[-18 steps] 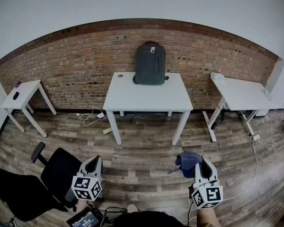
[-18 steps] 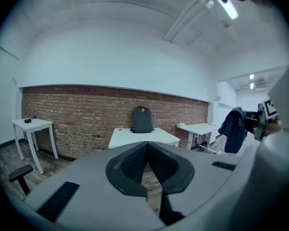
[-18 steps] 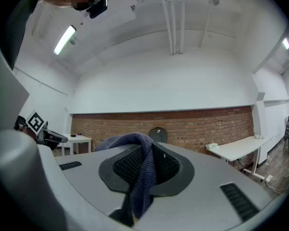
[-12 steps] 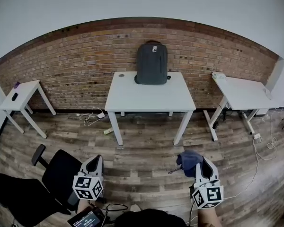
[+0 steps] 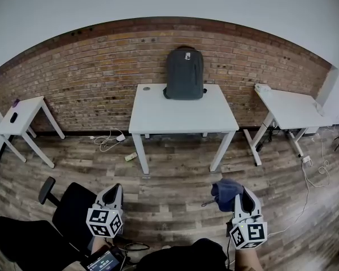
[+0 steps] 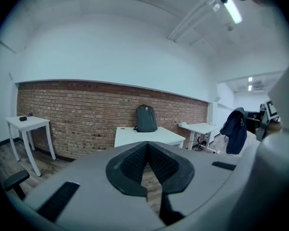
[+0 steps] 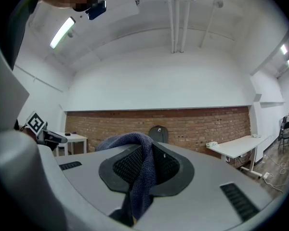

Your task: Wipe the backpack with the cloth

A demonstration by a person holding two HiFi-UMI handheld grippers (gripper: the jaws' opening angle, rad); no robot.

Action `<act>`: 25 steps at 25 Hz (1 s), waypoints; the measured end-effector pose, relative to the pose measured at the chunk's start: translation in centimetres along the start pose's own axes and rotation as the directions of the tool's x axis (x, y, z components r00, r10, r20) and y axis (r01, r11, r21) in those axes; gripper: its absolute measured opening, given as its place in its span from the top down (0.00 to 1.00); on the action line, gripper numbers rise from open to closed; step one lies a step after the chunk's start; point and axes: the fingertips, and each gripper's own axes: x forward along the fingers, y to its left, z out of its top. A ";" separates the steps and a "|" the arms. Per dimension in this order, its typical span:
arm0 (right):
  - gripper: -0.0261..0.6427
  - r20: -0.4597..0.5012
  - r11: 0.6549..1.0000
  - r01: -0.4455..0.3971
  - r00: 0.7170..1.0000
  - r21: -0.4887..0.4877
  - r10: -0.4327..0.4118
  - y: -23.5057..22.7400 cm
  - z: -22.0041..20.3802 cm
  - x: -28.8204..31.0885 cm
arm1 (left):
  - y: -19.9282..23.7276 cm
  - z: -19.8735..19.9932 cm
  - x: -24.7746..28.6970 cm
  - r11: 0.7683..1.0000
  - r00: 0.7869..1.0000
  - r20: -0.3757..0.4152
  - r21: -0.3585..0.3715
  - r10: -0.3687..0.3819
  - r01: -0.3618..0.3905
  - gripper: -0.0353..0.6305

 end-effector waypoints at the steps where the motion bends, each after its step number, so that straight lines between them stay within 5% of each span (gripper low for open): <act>1: 0.89 -0.004 1.000 0.002 1.000 -0.006 -0.002 0.1 -0.1 0.2 | 0.3 0.1 0.1 1.000 1.000 -0.001 -0.002 0.000 0.000 0.95; 15: 0.89 -0.008 1.000 0.002 1.000 0.018 -0.002 -4.1 -1.4 6.9 | 0.0 1.4 5.9 1.000 1.000 0.010 0.016 -0.013 0.013 0.95; 25: 0.89 0.024 0.998 -0.061 0.998 0.026 0.060 -10.9 -0.8 16.9 | -3.2 4.8 15.9 0.999 1.000 0.021 0.032 -0.004 0.003 0.95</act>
